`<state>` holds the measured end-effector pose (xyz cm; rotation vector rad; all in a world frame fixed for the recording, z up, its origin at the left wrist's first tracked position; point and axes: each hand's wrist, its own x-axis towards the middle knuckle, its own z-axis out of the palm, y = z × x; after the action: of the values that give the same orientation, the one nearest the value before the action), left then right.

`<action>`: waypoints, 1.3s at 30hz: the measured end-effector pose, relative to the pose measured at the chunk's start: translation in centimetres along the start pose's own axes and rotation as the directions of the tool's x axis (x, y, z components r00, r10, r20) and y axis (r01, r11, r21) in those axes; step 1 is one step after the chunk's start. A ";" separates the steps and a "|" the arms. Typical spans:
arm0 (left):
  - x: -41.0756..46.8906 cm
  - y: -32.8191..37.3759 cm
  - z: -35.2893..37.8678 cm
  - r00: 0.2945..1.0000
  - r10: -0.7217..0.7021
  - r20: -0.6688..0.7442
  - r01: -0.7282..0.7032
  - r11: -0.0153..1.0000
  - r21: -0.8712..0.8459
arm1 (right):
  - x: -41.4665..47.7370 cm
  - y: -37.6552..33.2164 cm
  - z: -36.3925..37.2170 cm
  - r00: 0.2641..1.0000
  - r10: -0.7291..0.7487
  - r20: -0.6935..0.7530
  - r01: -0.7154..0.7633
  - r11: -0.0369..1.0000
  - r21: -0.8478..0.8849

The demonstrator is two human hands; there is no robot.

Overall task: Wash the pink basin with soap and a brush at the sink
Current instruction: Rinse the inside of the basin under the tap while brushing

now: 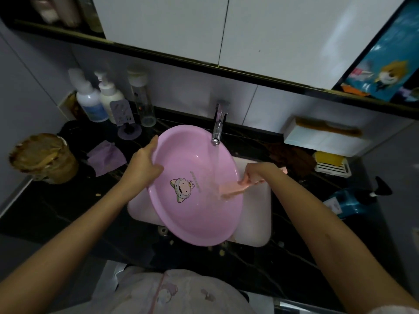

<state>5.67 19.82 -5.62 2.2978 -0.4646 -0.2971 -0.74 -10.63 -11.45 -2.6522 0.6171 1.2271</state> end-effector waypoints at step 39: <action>0.2 -4.1 1.5 0.996 0.065 -0.066 -0.071 0.993 -0.090 | -18.4 -15.3 10.8 0.961 -0.260 -0.097 0.197 0.390 0.899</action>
<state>6.35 21.42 -9.58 2.1900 -0.4861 -0.2076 -12.33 11.99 -5.04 -1.6514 0.6187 0.5723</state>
